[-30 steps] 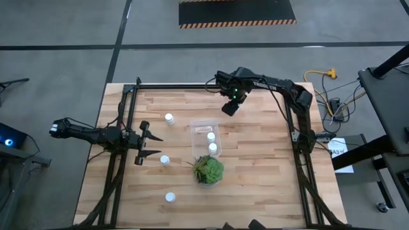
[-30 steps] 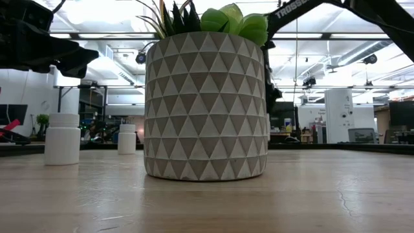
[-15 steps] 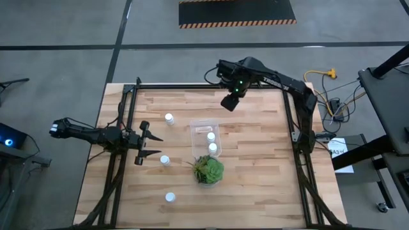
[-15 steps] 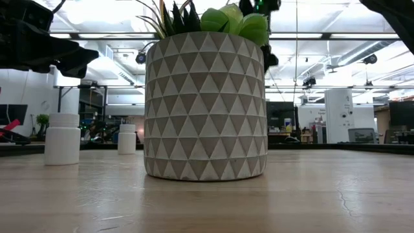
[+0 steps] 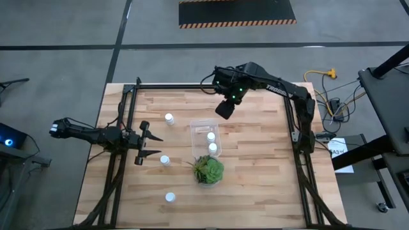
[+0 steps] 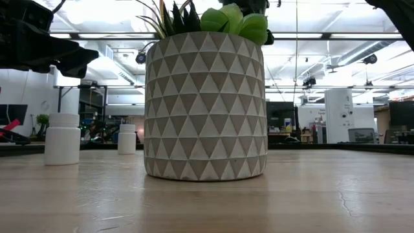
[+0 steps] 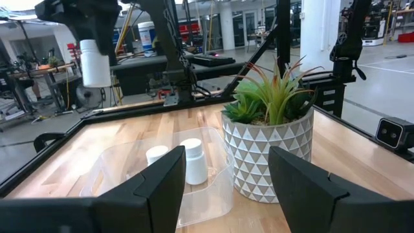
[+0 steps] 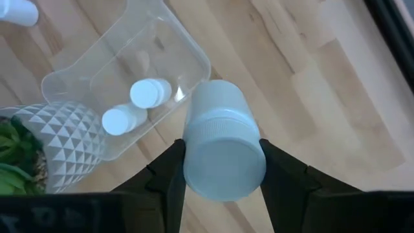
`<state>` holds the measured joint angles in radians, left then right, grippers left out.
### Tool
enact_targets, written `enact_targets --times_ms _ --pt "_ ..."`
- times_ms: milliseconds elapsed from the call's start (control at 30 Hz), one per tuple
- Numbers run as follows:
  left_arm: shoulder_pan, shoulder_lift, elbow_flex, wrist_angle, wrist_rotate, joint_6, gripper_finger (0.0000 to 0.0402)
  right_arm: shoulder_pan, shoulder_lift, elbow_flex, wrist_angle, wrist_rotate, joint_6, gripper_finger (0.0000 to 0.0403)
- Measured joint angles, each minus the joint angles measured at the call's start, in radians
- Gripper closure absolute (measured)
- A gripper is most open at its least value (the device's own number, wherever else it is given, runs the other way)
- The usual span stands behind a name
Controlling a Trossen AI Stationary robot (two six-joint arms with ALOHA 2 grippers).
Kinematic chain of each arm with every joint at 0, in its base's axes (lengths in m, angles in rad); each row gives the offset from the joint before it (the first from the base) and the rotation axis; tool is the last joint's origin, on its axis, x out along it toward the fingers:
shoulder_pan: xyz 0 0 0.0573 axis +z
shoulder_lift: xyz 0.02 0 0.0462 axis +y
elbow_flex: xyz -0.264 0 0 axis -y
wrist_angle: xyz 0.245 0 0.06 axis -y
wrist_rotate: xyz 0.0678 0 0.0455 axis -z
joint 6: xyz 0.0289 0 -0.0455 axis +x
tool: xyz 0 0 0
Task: Pick and place pill bottles into a basket
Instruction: Put the white pill bottle into the transparent bin
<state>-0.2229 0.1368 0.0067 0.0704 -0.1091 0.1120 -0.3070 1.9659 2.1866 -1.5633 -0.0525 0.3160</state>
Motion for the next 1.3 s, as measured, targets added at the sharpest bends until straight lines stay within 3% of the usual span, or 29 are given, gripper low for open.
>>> enact_targets --times_ms 233,933,1300 --pt "0.0 0.0 0.0 0.0 0.0 0.0 0.0198 0.029 0.001 -0.001 -0.003 0.002 0.019 0.0256" --pt "0.0 0.0 0.0 0.0 0.0 0.0 0.0198 0.042 0.003 -0.031 0.005 0.004 -0.251 0.0256" --pt "0.0 0.0 0.0 0.0 0.0 0.0 0.0198 0.048 0.132 0.027 -0.005 0.003 -0.33 0.0256"
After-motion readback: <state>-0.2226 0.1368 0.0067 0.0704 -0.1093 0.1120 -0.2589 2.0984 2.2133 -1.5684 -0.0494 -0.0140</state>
